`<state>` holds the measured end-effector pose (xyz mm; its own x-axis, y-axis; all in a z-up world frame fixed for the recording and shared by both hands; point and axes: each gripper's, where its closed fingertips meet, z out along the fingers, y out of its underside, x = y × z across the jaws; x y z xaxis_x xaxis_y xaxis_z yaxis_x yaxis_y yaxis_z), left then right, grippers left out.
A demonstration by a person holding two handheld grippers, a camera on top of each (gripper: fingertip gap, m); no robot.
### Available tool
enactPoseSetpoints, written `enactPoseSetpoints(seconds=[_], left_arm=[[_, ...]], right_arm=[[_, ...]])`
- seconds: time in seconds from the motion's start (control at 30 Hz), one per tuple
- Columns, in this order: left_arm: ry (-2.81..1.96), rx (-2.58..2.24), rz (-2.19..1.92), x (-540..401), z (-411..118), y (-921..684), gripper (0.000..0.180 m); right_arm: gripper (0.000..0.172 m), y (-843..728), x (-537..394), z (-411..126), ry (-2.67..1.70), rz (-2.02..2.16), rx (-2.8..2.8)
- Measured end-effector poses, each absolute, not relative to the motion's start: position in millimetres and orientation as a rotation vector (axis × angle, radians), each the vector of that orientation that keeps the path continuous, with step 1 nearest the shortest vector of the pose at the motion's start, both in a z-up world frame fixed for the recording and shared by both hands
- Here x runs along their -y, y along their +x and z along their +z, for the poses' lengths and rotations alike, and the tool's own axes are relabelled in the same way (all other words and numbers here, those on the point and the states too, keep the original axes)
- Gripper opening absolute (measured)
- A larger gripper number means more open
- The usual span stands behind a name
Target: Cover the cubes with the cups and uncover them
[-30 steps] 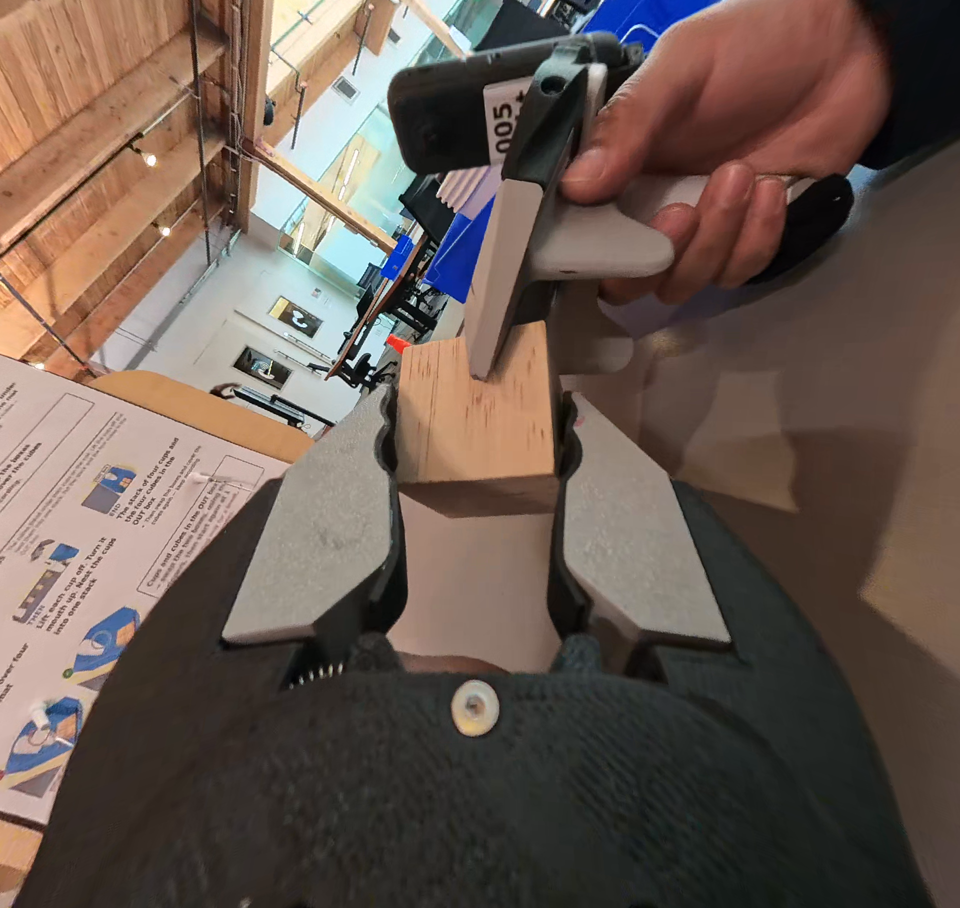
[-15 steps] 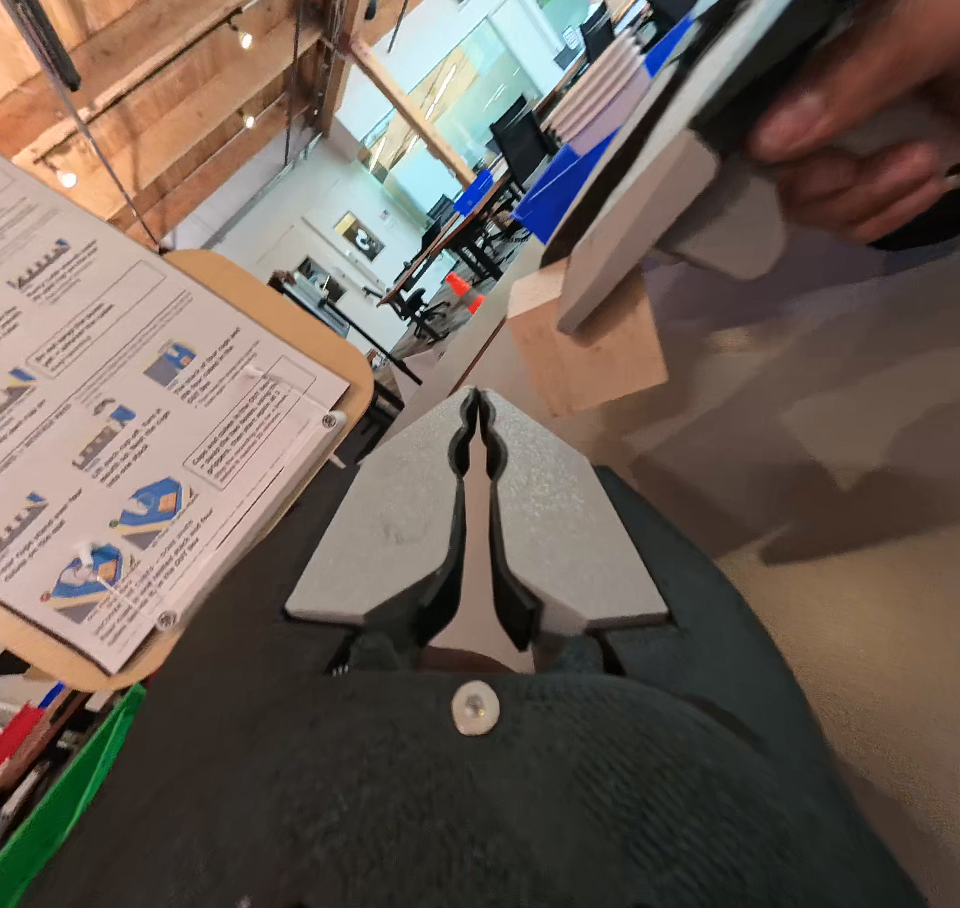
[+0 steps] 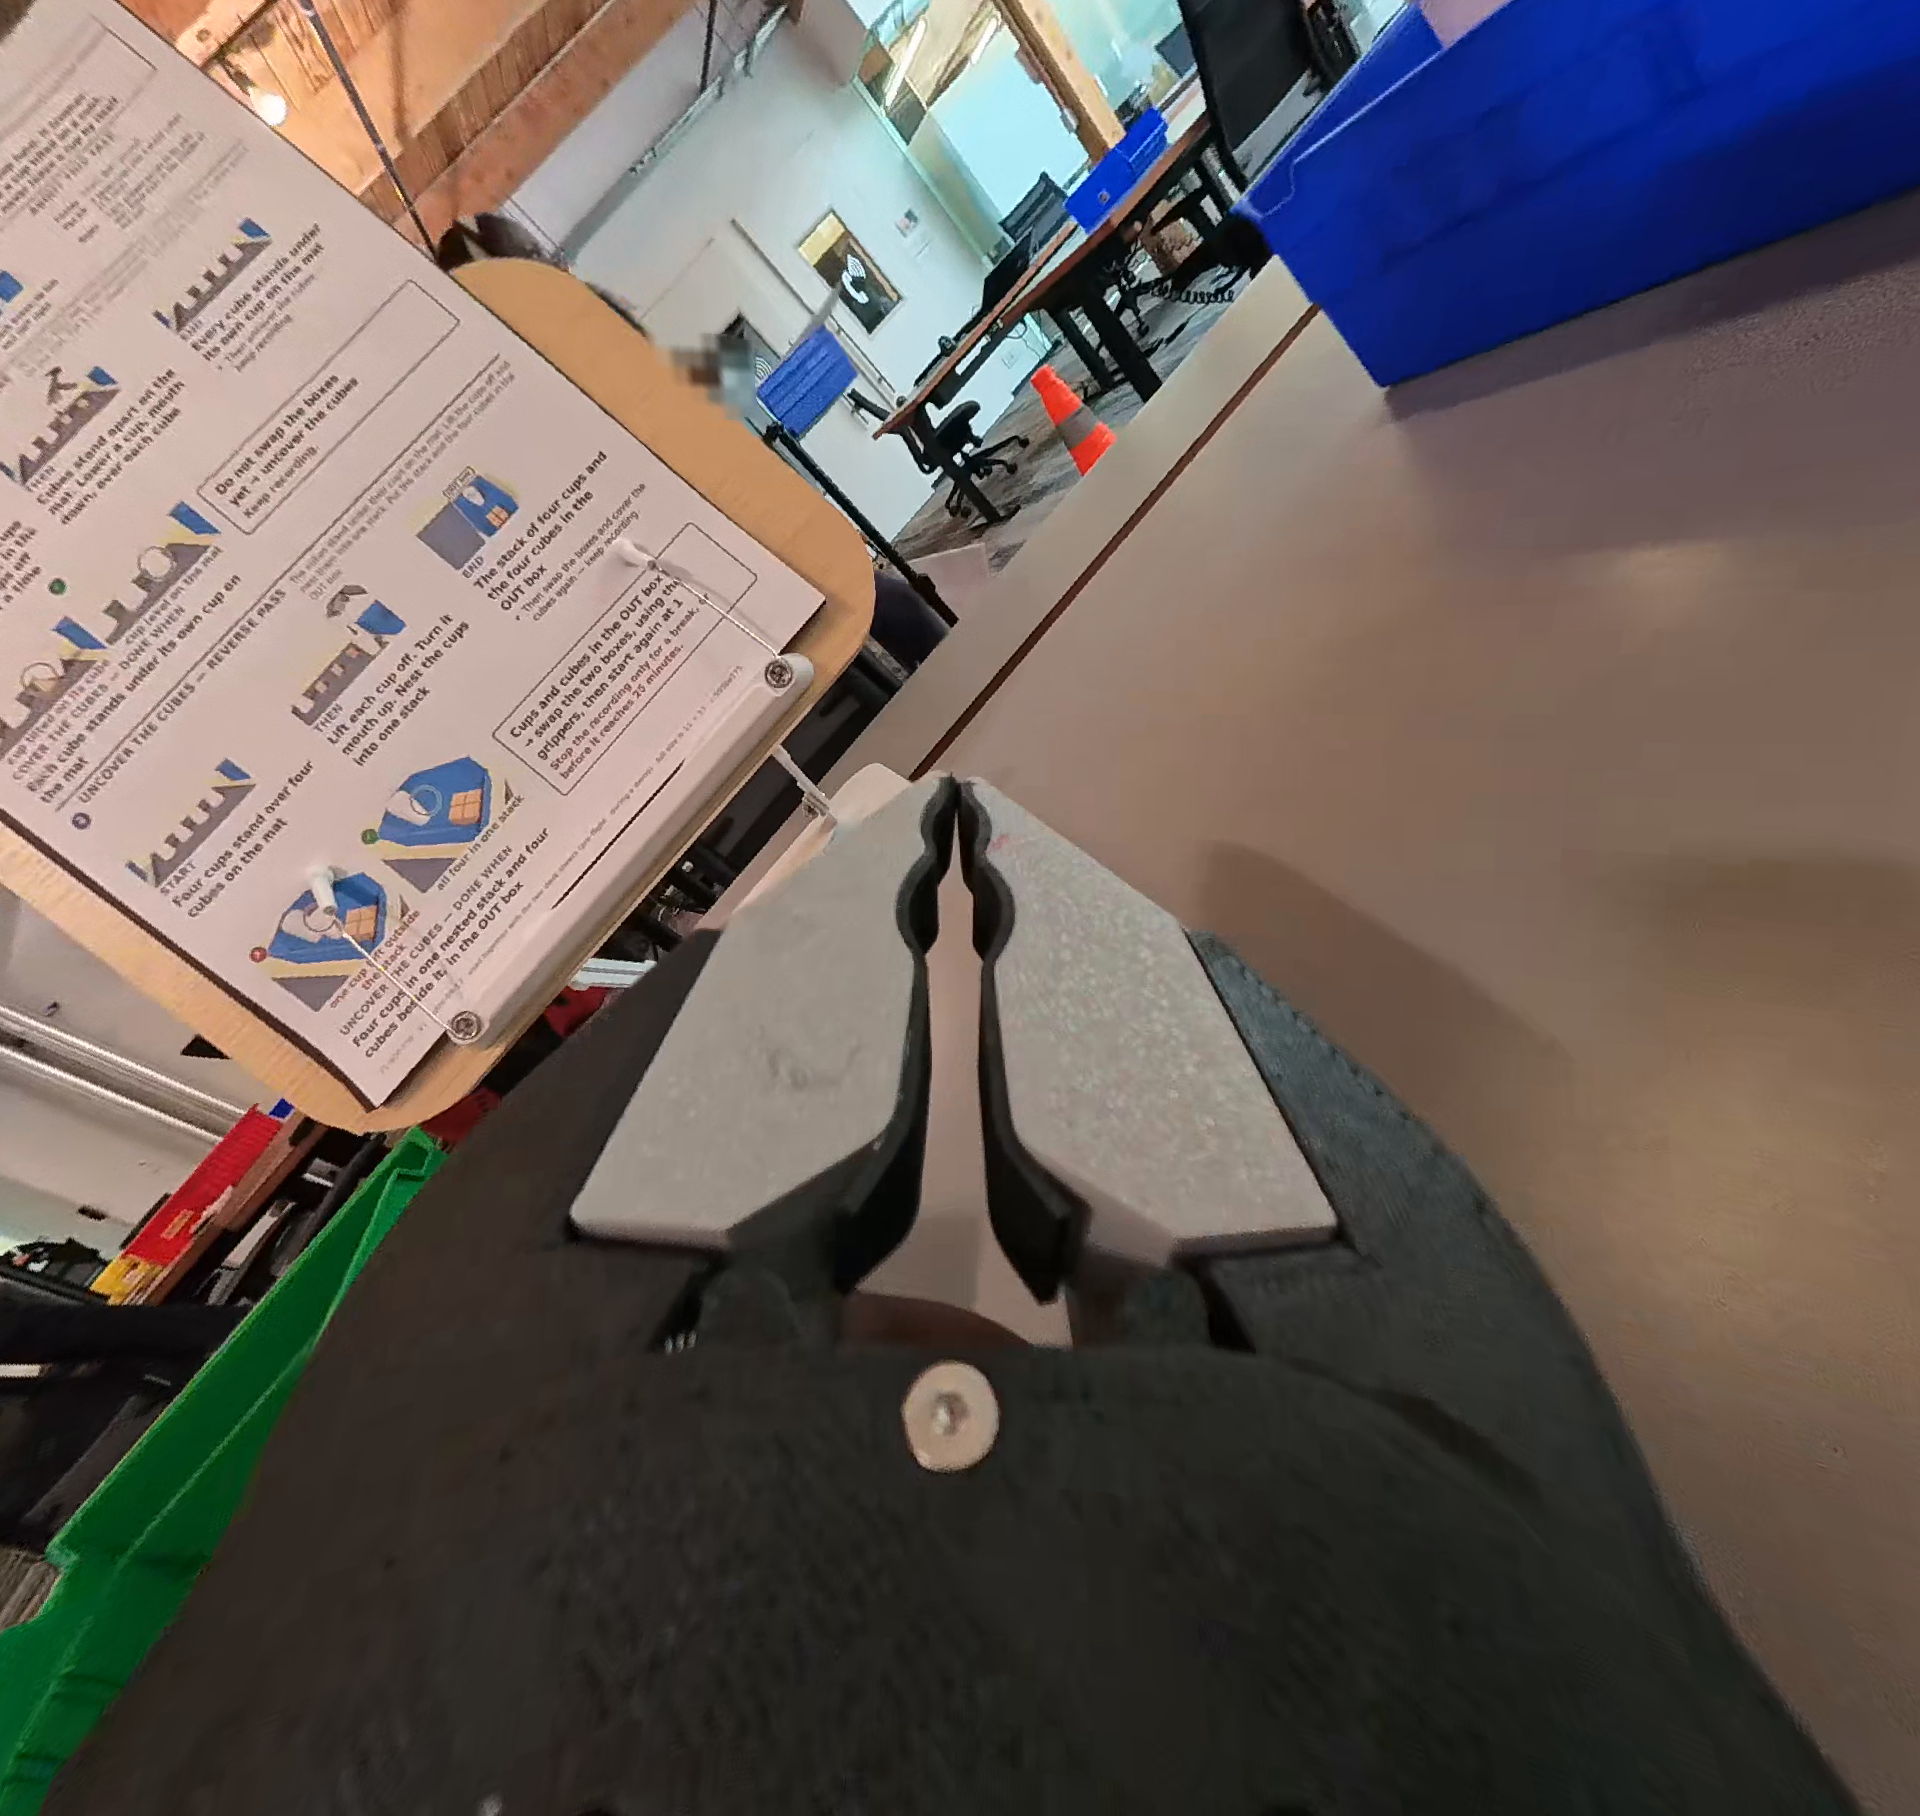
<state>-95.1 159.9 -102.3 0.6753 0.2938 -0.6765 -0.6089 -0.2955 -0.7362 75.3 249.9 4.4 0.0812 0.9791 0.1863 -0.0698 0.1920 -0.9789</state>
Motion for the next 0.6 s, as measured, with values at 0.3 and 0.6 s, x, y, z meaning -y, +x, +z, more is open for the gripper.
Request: enactPoseSetpoints(seconds=[0.3,0.6], left_arm=[[-1.65,-0.261,0.928,-160,-98,-96,0.0],[-1.682,-0.26,0.927,-160,-107,-99,0.0]], right_arm=[[0.056,140,-414,-59,-1.678,0.586,1.39],[0.056,154,-442,-150,-1.944,0.278,1.693]])
